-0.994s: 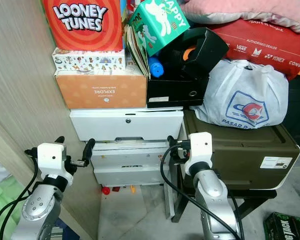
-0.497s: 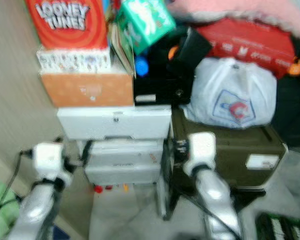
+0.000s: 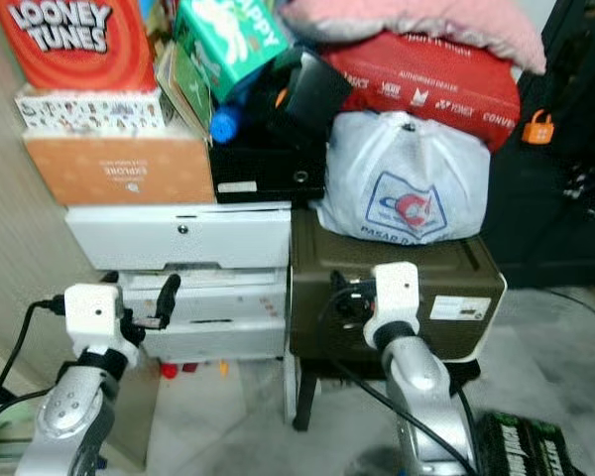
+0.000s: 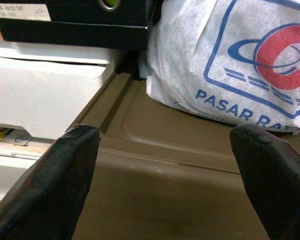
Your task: Clean up the room
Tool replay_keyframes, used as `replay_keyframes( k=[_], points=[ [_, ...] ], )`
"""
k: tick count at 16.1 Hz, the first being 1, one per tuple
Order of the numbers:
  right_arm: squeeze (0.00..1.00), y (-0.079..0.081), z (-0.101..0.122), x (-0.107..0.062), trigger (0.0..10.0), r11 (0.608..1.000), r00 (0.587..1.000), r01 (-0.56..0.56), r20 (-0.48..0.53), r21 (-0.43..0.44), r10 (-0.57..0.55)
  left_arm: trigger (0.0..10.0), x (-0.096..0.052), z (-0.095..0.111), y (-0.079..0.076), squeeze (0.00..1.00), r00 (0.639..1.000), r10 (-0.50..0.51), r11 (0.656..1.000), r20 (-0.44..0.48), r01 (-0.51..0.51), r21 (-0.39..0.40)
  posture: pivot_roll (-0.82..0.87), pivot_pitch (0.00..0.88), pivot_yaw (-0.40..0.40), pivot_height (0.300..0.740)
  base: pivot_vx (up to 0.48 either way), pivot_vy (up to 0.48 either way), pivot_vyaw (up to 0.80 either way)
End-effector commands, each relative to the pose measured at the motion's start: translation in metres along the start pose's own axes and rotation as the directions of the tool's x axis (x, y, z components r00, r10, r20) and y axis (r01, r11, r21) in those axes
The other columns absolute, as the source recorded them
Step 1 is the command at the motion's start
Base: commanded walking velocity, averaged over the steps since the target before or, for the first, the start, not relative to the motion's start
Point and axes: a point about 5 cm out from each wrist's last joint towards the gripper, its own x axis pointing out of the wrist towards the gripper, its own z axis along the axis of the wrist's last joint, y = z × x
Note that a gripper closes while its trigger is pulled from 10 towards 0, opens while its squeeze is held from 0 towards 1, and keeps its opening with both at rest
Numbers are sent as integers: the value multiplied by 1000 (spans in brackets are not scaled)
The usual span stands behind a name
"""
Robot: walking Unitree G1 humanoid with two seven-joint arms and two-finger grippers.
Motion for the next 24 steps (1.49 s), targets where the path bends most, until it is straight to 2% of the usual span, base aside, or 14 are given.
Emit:
replay_keyframes(
  k=[1,8,14,17,24],
  points=[
    [0,-1,2,1,10000,1000,1000,8,3,5,-8,10000,0,0,1,0,1000,7,1000,-8,-7,-4,-79,0,-40,740,0,0,0],
    [0,-1,2,1,10000,1000,1000,9,2,8,-9,10000,0,-1,2,0,1000,12,1000,-14,-12,-6,-75,0,-40,740,0,0,0],
    [0,0,1,1,10000,1000,1000,-6,2,2,6,10000,-4,1,13,0,994,106,994,-3,-106,23,-72,0,-39,740,0,0,0],
    [0,0,1,-1,10000,1000,1000,-8,0,3,8,10000,-18,-4,22,0,987,157,987,-25,-156,40,-70,0,-36,740,0,0,800],
    [0,0,0,-1,10000,1000,1000,-18,-6,4,18,10000,-19,-2,22,0,984,177,984,-18,-176,41,-70,0,-37,740,0,0,800]
  ],
)
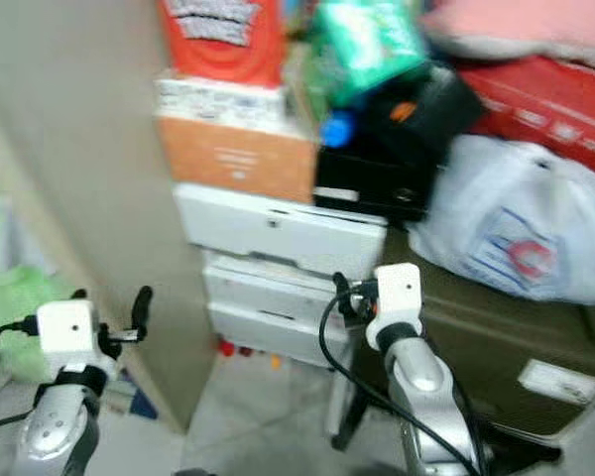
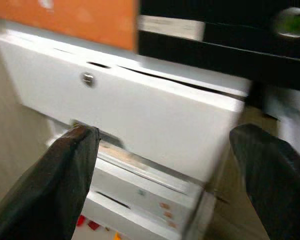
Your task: Clean up the room
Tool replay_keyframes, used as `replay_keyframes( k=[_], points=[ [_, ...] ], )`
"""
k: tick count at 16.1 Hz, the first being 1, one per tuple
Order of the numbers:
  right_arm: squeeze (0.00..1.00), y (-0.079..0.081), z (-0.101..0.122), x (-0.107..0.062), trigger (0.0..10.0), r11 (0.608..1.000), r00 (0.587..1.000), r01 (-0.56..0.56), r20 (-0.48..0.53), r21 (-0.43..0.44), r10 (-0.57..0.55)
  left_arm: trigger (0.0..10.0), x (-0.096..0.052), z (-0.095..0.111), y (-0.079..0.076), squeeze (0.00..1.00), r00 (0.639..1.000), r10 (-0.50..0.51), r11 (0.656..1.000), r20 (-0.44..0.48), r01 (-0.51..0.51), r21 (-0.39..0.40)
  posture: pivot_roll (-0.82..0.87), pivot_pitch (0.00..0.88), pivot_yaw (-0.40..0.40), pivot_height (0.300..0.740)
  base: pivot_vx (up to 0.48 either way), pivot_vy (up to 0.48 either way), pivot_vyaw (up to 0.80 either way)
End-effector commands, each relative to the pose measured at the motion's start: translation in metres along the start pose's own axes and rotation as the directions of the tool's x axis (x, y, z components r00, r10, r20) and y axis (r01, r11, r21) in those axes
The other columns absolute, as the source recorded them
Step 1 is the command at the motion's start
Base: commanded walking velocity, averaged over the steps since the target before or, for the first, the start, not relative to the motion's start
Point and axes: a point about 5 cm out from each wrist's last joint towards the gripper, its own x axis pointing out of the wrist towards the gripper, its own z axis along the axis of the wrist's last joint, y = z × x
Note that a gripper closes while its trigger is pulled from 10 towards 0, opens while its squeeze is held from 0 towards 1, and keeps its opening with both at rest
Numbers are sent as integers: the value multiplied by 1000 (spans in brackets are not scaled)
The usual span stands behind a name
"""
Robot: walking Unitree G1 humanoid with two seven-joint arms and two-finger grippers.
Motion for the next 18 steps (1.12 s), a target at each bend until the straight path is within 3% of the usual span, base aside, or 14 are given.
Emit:
replay_keyframes(
  k=[1,6,13,18],
  points=[
    [0,-1,0,0,10000,1000,1000,-4,-6,2,4,10000,0,5,1,0,1000,8,1000,21,-8,10,-61,0,-38,740,0,0,800],
    [0,1,2,6,10000,1000,1000,-19,2,3,19,10000,2,7,1,0,999,9,1000,34,-8,-16,-57,0,-45,740,0,0,800],
    [0,1,2,7,10000,1000,1000,-29,1,10,29,10000,4,8,3,0,999,17,1000,39,-17,12,-59,0,-39,740,0,0,800],
    [0,-1,-1,2,10000,999,999,-47,-9,17,47,10000,-5,4,8,0,998,65,997,27,-66,29,-50,0,-39,740,0,0,800]
  ],
)
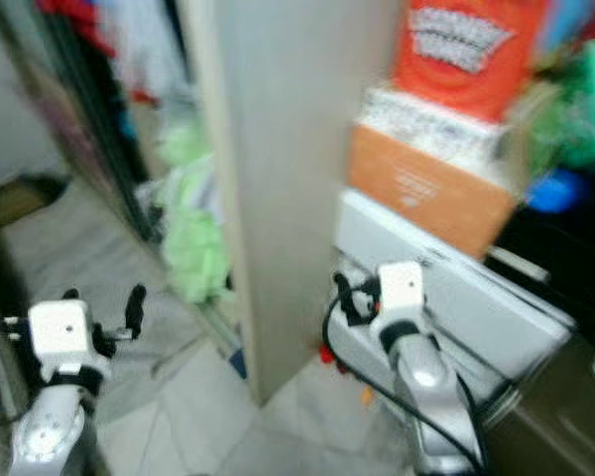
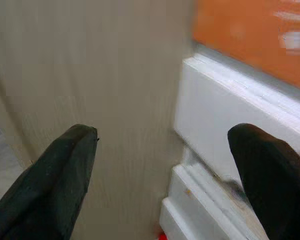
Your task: Clean up the room
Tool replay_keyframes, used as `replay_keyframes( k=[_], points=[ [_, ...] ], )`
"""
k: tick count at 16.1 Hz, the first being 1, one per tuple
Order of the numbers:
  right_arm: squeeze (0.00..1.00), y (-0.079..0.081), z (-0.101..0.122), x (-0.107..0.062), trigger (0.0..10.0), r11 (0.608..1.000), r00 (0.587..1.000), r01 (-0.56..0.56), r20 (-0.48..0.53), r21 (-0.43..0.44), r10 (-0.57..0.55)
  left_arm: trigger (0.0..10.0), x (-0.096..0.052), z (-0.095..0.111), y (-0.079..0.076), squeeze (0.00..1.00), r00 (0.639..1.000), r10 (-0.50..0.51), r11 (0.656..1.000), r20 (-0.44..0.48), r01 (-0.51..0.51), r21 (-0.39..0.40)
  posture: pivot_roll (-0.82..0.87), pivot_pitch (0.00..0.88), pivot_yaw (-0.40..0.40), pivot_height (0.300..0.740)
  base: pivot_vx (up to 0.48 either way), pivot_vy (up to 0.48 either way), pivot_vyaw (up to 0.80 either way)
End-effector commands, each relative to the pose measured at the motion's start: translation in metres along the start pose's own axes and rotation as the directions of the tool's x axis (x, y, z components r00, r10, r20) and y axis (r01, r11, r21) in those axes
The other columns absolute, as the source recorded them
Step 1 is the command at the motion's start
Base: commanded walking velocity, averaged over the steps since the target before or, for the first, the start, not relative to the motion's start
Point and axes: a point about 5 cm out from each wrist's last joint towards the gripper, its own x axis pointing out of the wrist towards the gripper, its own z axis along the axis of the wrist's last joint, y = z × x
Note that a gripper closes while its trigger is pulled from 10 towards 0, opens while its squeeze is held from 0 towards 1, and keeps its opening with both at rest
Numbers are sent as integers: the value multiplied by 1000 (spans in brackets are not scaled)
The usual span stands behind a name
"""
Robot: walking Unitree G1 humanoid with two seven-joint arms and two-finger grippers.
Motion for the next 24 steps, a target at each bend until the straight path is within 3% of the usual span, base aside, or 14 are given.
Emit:
replay_keyframes(
  k=[1,4,6,9,10,11,16,19,24],
  points=[
    [0,2,0,-3,10000,999,999,-40,-5,9,40,10000,-5,1,5,0,999,40,999,1,-40,10,-49,0,-38,740,0,0,800],
    [0,2,-4,-4,10000,990,989,-140,-44,30,141,10000,-5,0,4,0,1000,28,1000,-8,-28,3,-50,0,-38,740,0,0,800],
    [0,7,-8,-7,10000,966,961,-253,-98,57,257,10000,-5,0,2,0,1000,13,1000,-9,-13,0,-53,0,-36,740,0,0,800],
    [0,17,-19,-23,10000,885,859,-453,-209,113,467,10000,-3,1,0,0,1000,-5,1000,-4,5,2,-59,0,-40,740,0,0,800],
    [0,22,-18,-28,10000,839,811,-526,-215,138,544,10000,-2,1,-1,0,1000,-13,1000,-3,13,1,-58,0,-41,740,0,0,800],
    [0,23,-16,-28,10000,830,804,-538,-207,146,558,10000,-2,1,-1,0,1000,-14,1000,-2,14,3,-58,0,-41,740,0,0,800],
    [0,35,5,-8,10000,859,858,-495,-80,131,507,10000,5,7,-2,0,1000,8,1000,23,-8,-9,-56,0,-44,740,0,0,800],
    [0,36,11,-1,10000,891,892,-447,-36,79,451,10000,7,8,-5,0,1000,2,1000,24,-2,-14,-58,0,-42,740,0,0,800],
    [0,28,19,9,10000,951,951,-310,31,21,309,10000,8,8,-4,0,999,39,999,17,-38,-25,-56,0,-43,740,0,0,800]
  ],
)
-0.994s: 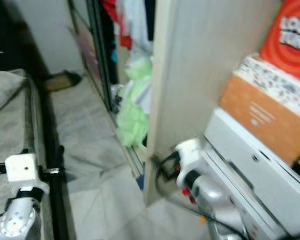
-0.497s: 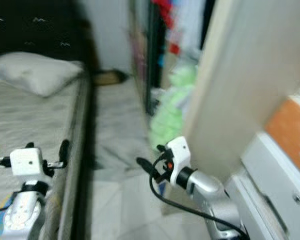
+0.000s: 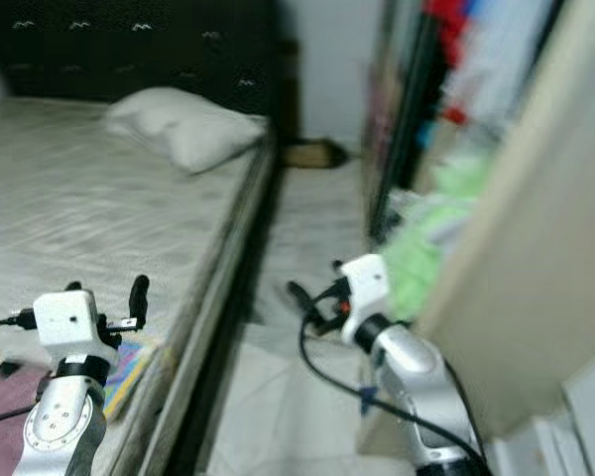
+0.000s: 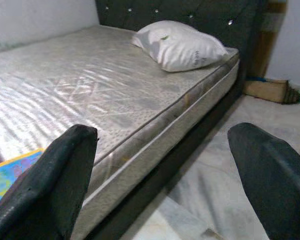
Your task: Clean up the room
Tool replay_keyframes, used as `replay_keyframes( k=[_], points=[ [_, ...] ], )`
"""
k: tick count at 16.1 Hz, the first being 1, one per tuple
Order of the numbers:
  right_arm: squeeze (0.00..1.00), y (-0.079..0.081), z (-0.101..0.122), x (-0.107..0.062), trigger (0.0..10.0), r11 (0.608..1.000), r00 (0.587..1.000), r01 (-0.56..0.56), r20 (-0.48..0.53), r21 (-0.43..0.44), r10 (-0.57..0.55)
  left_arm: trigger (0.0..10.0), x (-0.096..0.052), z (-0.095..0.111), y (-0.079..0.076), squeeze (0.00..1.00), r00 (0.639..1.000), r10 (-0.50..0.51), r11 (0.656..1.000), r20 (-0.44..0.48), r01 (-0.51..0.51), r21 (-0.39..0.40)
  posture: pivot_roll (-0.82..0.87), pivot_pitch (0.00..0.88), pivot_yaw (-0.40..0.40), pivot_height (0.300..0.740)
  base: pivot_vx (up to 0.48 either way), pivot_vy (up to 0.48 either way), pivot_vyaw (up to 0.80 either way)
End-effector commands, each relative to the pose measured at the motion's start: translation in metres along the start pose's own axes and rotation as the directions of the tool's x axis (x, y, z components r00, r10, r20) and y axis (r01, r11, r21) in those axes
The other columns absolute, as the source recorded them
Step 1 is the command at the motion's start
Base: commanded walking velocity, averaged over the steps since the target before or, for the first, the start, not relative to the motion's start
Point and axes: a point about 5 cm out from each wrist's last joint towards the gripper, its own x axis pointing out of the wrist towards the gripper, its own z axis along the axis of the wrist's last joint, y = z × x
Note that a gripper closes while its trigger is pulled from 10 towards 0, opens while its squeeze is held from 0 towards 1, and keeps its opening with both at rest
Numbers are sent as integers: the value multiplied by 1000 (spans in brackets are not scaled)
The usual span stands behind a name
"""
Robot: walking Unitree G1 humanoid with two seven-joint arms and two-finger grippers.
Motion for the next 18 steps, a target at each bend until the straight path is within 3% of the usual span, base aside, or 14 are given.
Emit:
replay_keyframes(
  k=[1,7,9,18],
  points=[
    [0,-1,6,6,10000,999,998,41,38,-16,-41,10000,1,1,7,0,1000,29,1000,2,-29,12,-56,0,-43,740,0,0,800],
    [0,6,7,12,10000,995,992,95,79,1,-95,10000,4,4,2,0,1000,-7,1000,22,7,16,-49,0,-38,740,0,0,800],
    [0,6,7,12,10000,995,992,97,82,-1,-97,10000,3,1,0,0,998,-57,998,4,58,-19,-49,0,-37,740,0,0,800],
    [0,2,6,12,10000,991,986,133,102,-8,-131,10000,4,1,-2,0,997,-74,997,10,74,-22,-49,0,-37,740,0,0,800]
  ],
)
